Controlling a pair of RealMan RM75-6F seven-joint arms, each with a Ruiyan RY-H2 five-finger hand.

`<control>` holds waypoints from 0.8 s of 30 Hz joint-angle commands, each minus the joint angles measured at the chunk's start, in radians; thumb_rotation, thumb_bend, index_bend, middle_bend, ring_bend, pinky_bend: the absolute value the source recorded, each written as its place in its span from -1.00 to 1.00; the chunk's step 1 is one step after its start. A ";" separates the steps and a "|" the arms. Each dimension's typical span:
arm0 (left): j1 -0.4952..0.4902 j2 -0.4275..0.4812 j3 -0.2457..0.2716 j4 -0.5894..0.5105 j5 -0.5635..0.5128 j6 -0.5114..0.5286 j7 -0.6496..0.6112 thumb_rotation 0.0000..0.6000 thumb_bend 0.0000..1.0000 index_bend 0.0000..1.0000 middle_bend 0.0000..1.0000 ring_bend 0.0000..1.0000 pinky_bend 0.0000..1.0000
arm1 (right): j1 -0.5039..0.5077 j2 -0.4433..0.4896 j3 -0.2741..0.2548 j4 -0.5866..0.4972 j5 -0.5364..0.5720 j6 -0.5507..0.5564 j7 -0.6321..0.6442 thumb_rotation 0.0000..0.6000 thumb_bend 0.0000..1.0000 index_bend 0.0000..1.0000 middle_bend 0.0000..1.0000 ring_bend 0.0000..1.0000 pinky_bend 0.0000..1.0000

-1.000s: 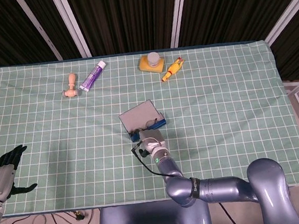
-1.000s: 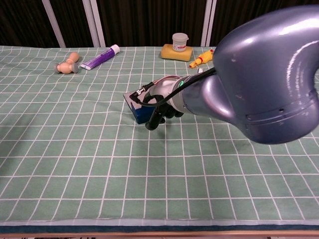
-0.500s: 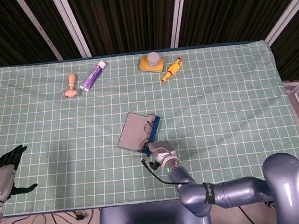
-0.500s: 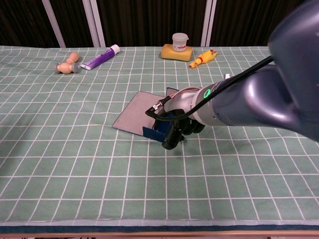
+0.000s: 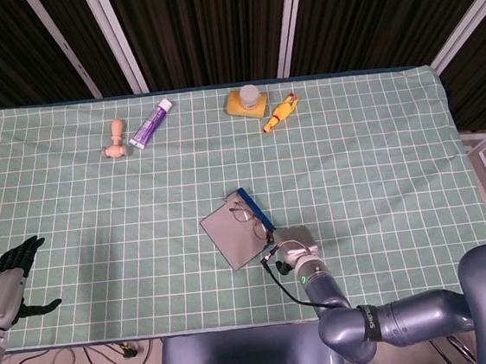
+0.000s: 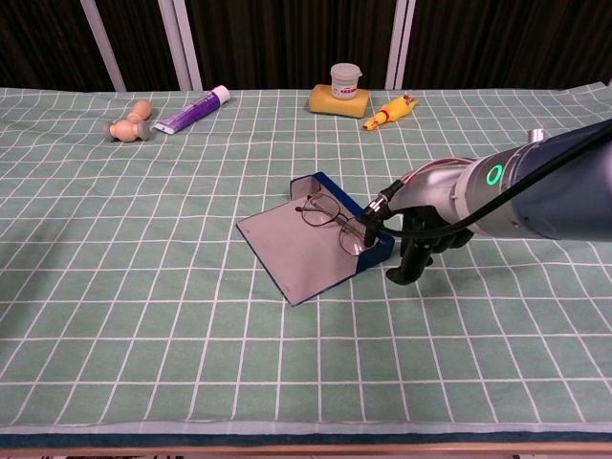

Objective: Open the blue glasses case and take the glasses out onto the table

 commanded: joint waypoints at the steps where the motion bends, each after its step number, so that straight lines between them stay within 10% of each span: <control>1: 0.000 0.000 -0.001 0.000 -0.001 0.001 0.000 1.00 -1.00 -1.00 -1.00 -1.00 -1.00 | -0.003 0.009 -0.004 0.006 0.006 0.004 0.002 1.00 -0.01 -0.54 0.69 0.94 1.00; 24: 0.002 0.008 -0.002 -0.007 -0.005 0.000 -0.005 1.00 -1.00 -1.00 -1.00 -1.00 -1.00 | -0.006 0.011 -0.025 0.127 0.039 0.010 -0.018 1.00 -0.01 -0.65 0.69 0.94 1.00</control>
